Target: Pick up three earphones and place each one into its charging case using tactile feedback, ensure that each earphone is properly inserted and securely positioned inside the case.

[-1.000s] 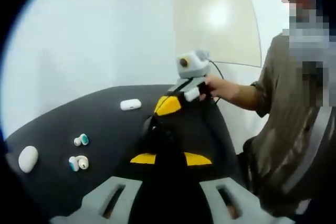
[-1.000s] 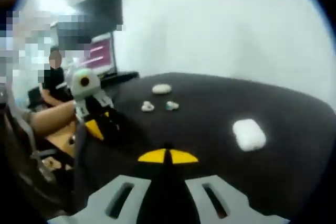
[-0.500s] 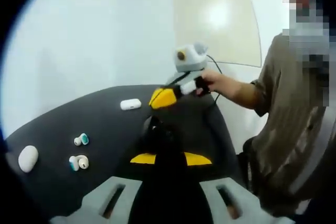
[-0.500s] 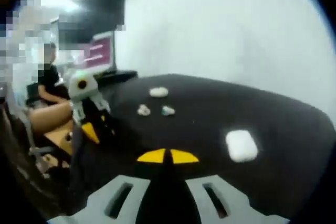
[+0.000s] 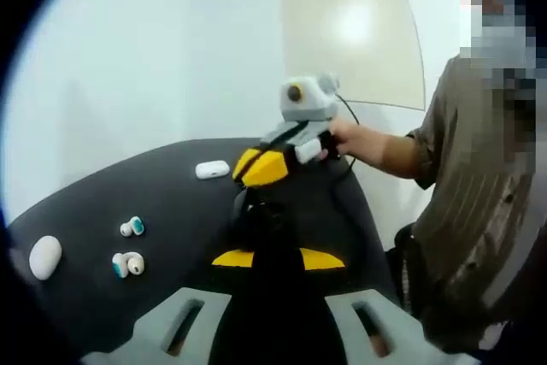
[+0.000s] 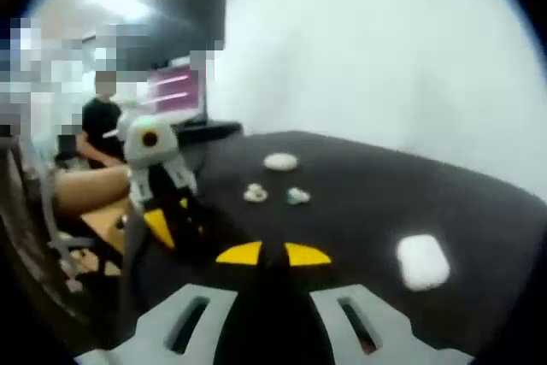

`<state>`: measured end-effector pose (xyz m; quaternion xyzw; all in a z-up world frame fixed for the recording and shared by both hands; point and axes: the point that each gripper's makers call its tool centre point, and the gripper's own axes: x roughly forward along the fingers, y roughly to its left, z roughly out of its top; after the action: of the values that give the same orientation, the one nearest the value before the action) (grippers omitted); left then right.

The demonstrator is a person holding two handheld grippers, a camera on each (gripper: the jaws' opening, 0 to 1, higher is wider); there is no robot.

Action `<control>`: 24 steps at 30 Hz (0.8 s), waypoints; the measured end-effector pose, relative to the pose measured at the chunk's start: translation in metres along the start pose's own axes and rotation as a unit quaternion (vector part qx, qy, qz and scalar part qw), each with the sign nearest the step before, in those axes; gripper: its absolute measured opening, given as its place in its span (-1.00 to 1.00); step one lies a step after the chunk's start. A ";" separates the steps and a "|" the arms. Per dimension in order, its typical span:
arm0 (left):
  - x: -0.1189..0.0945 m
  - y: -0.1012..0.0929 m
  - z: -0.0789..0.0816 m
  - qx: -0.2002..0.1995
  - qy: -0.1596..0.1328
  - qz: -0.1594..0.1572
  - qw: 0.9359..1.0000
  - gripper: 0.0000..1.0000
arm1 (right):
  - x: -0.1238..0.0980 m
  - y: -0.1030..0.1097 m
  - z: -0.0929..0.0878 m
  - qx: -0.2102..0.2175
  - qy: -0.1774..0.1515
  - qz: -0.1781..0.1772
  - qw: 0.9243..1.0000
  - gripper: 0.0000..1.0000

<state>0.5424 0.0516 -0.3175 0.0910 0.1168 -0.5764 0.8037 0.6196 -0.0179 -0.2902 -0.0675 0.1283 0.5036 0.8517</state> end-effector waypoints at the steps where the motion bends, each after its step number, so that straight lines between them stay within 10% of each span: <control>1: 0.001 -0.003 0.001 0.001 0.000 0.000 1.000 -0.71 | -0.001 -0.003 0.000 0.002 0.000 -0.002 1.000 -0.78; 14: 0.000 -0.004 0.001 0.002 -0.001 -0.002 1.000 -0.71 | -0.003 -0.027 -0.035 -0.035 0.064 -0.051 0.996 -0.72; 19: -0.002 0.001 0.000 0.000 -0.001 0.000 1.000 -0.71 | 0.013 0.002 -0.029 -0.099 0.050 -0.044 0.993 -0.67; 24: -0.002 0.003 -0.001 0.007 -0.001 0.006 1.000 -0.71 | 0.016 0.041 -0.012 -0.063 0.014 0.031 0.997 -0.58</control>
<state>0.5447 0.0551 -0.3179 0.0965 0.1119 -0.5725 0.8065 0.5890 0.0122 -0.3058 -0.1235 0.1101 0.5357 0.8281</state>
